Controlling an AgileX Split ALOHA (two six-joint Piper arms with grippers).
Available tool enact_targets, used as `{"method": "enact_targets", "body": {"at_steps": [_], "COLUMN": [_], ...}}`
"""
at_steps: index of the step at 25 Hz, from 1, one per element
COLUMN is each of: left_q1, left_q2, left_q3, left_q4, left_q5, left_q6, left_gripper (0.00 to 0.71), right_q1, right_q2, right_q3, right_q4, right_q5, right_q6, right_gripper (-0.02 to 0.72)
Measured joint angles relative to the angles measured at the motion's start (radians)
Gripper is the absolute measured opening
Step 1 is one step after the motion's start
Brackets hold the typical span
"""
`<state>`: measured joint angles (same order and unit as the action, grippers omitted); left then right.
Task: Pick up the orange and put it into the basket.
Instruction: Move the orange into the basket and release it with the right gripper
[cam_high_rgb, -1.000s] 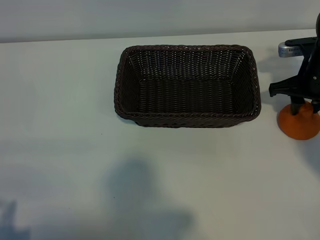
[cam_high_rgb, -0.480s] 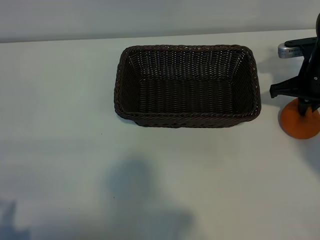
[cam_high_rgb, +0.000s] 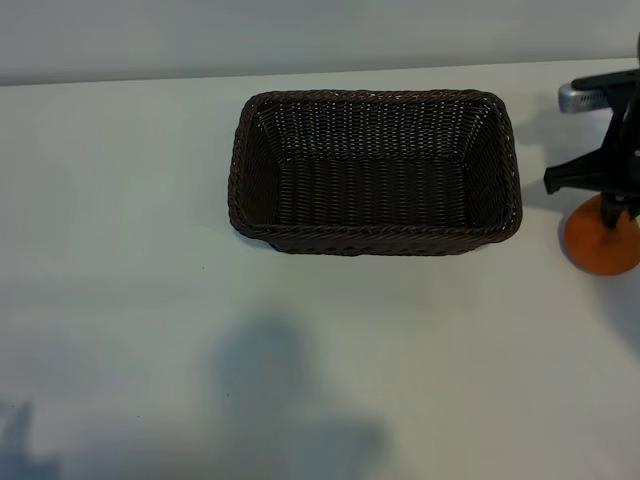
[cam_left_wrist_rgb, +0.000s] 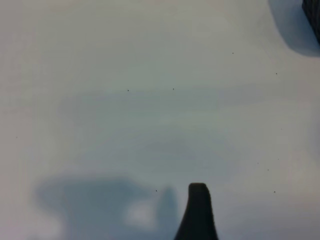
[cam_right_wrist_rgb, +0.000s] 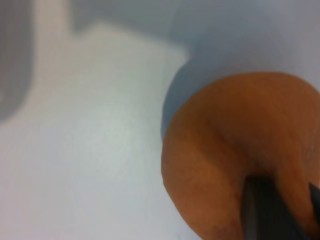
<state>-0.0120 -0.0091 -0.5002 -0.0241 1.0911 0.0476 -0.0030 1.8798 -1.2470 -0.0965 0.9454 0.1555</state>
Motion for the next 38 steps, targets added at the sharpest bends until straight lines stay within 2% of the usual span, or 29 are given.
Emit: {"method": "enact_targets", "body": {"at_steps": [5, 11, 15, 19, 24, 38], "left_q1": [0.0, 0.0, 0.0, 0.0, 0.0, 0.0], "left_q2": [0.0, 0.0, 0.0, 0.0, 0.0, 0.0], "left_q3": [0.0, 0.0, 0.0, 0.0, 0.0, 0.0], "left_q4": [0.0, 0.0, 0.0, 0.0, 0.0, 0.0], "left_q5": [0.0, 0.0, 0.0, 0.0, 0.0, 0.0], "left_q6": [0.001, 0.002, 0.002, 0.002, 0.002, 0.001], "left_gripper": [0.592, 0.592, 0.592, 0.592, 0.592, 0.592], "right_q1": [0.0, 0.0, 0.0, 0.0, 0.01, 0.218], "right_q2": [-0.083, -0.121, -0.121, -0.121, -0.121, -0.058], "right_q3": [-0.029, -0.152, -0.219, -0.243, -0.28, -0.426], "right_q4": [-0.006, -0.006, -0.004, 0.017, 0.081, 0.118], "right_q5": [0.043, 0.132, 0.16, 0.173, 0.184, 0.236], "right_q6": [-0.007, -0.017, -0.036, -0.042, -0.072, -0.078], "right_gripper": [0.095, 0.095, 0.095, 0.095, 0.095, 0.095]}}
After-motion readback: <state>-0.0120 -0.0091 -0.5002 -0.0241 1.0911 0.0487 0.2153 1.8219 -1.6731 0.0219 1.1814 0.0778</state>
